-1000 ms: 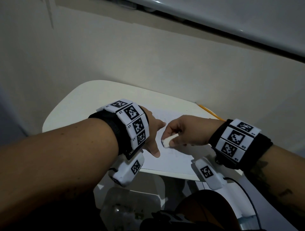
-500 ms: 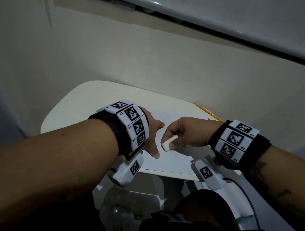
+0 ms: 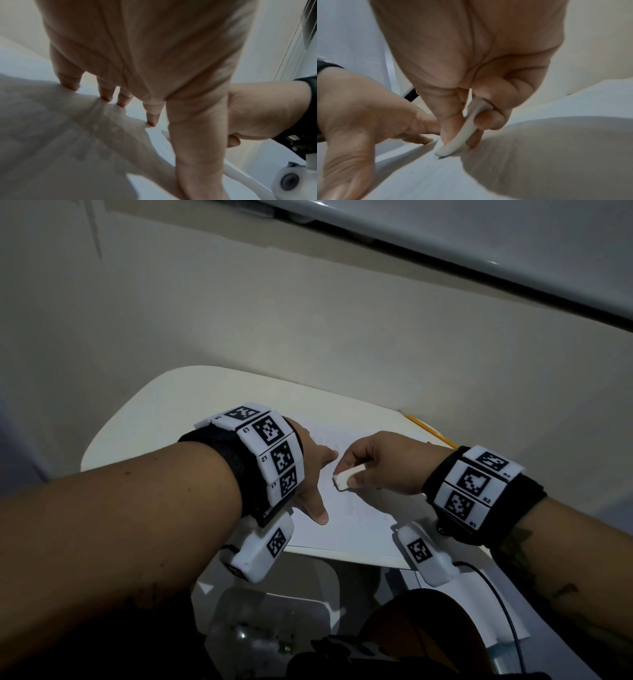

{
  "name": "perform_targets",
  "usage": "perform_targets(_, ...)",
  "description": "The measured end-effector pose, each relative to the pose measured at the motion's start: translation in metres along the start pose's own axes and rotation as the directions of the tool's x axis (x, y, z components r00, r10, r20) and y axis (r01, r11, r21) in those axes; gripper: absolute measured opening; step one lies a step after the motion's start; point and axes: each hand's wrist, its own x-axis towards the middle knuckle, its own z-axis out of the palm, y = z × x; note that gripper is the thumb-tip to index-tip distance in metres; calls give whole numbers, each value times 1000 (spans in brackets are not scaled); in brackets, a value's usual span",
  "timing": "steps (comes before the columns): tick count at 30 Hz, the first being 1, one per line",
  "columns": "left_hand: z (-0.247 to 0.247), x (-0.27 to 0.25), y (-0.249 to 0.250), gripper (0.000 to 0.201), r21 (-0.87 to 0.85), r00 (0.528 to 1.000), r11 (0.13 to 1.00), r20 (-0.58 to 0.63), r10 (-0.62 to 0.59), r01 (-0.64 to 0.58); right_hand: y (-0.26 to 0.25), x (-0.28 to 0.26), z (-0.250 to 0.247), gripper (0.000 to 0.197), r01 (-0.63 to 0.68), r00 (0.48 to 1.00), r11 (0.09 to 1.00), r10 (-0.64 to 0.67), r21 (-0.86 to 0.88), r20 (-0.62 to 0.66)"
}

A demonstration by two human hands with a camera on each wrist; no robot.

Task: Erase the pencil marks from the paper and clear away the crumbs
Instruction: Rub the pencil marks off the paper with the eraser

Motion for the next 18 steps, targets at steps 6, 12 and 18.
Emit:
perform_targets(6,-1,-1,-1,120,-25,1000,1000,22,-12,13,-3,-13,-2,15,23,975,999,-16,-28,222)
perform_targets(12,-2,2,1,119,-21,1000,1000,20,12,-12,0,0,-2,12,-12,1000,1000,11,-11,-24)
perform_targets(18,-3,2,1,124,-45,999,999,32,-7,8,1,-10,-3,15,13,973,1000,-12,-4,231)
